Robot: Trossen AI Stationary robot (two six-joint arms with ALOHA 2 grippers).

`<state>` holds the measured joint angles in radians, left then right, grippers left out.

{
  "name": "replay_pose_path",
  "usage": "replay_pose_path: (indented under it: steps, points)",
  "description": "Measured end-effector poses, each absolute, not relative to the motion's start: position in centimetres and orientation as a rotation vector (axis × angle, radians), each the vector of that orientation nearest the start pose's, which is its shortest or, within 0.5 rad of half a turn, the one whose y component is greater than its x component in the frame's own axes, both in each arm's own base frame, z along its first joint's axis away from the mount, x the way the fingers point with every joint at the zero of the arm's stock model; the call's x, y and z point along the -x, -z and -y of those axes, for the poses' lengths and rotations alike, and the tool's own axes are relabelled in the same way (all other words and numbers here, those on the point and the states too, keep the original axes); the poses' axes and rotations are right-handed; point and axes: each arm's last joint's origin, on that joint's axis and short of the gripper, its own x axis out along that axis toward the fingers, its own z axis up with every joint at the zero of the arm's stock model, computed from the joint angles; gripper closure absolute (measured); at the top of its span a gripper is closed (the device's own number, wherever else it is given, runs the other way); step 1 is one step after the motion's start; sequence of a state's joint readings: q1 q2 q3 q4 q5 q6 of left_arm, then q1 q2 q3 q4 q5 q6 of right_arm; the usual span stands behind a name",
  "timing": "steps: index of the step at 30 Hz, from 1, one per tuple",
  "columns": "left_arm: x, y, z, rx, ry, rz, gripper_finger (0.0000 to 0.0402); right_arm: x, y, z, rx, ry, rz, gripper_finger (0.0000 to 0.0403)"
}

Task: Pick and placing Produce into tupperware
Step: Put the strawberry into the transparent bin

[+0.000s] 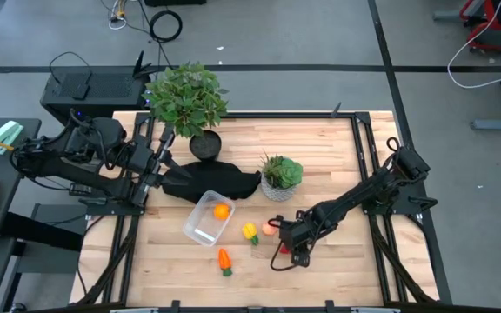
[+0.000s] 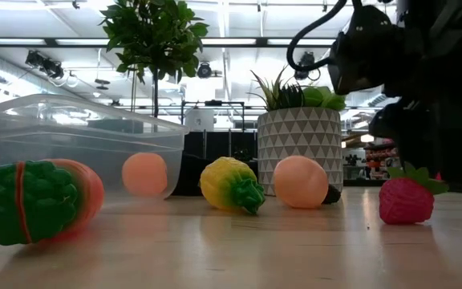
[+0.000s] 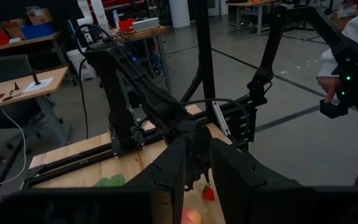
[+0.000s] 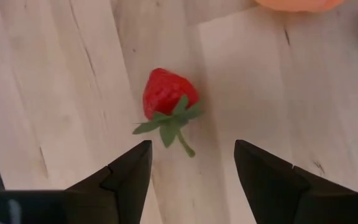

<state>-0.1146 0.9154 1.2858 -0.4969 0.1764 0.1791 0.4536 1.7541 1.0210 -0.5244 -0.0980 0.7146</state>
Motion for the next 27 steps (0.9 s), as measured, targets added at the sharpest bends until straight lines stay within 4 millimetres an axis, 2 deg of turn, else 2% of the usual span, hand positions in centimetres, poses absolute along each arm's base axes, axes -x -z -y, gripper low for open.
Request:
replay_pose_path:
  steps: [18,27]
  points:
    - [-16.0,-44.5,2.3,-0.174,0.301,-0.100,0.0313,-28.8,-15.2,-14.3,-0.379,-0.014,-1.325,0.0203]
    - [-16.0,-44.5,2.3,-0.173,0.301,-0.102,0.0316,-29.3,-14.1,-14.7,-0.413,-0.013,-1.341,0.0216]
